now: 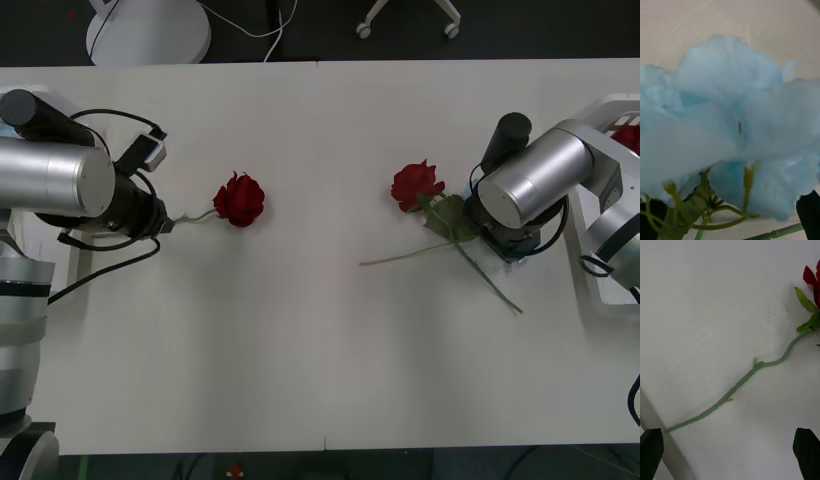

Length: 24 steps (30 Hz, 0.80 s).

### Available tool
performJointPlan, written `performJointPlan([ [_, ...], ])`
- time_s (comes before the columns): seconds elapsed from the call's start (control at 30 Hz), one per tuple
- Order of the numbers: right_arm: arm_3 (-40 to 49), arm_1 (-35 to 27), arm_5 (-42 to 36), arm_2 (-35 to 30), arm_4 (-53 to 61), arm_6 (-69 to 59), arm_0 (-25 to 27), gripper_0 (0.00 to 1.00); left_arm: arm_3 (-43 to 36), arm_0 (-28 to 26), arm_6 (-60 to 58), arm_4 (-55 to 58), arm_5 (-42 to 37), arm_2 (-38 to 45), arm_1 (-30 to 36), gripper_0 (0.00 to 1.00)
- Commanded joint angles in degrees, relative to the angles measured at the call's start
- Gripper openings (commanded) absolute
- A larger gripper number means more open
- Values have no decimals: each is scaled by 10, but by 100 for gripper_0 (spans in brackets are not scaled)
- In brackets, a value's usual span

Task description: Put the red flowers into the right box and the blue flowers into the left box

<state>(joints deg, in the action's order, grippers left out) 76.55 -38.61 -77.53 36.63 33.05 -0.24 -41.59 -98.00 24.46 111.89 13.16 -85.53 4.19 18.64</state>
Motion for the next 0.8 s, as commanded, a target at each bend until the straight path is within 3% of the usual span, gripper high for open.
performJointPlan([
  [0.03, 17, 13, -4, -4, 3, -74, -23, 100, 42, 30, 43, -9, 70, -26, 21, 100],
  [0.33, 38, 22, -4, -3, 4, -133, -22, 100, 172, 56, 204, 12, 197, -53, 21, 100],
  [0.8, -28, 57, 46, -3, -24, -136, -22, 100, 207, 79, 223, 67, 196, -71, 9, 100],
])
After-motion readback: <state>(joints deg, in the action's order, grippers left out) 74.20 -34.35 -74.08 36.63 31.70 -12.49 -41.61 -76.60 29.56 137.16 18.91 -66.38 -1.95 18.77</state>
